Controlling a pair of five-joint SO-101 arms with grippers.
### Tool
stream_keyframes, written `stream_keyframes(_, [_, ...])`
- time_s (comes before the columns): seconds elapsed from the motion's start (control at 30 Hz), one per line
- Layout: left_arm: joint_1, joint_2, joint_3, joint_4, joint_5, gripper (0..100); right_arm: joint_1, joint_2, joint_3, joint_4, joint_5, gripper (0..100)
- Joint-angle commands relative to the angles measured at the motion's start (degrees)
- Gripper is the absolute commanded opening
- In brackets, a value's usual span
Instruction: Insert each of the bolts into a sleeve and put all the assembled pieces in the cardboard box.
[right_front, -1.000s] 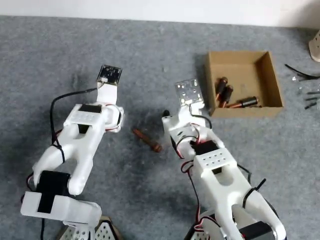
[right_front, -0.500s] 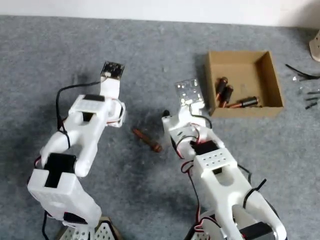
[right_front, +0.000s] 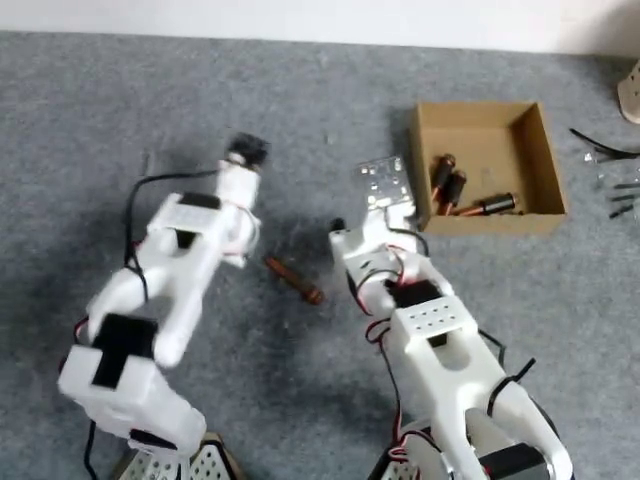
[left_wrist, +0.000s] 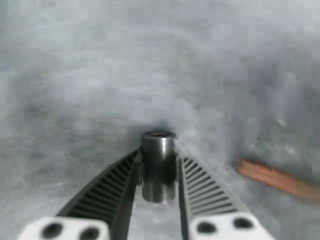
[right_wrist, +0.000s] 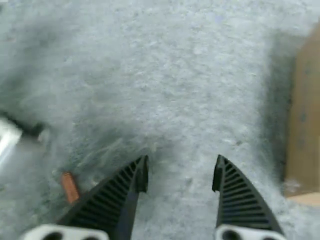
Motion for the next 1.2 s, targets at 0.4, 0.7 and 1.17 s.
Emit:
stream_keyframes(0.4, [25.6, -35.6, 19.2, -6.8, -7.1, 1, 13.8, -1.8, 2.3, -12.8, 0.7, 19.1])
stream_keyframes(0.7, [30.2, -16.3, 8.2, -11.6, -6.3, 1, 16.8, -1.8, 2.2, -13.4, -4.2, 19.1])
stream_keyframes(1.17, [34.0, 2.8, -5.8, -4.1, -6.2, 21, 18.9, -1.8, 2.1, -13.4, -6.9, 19.1])
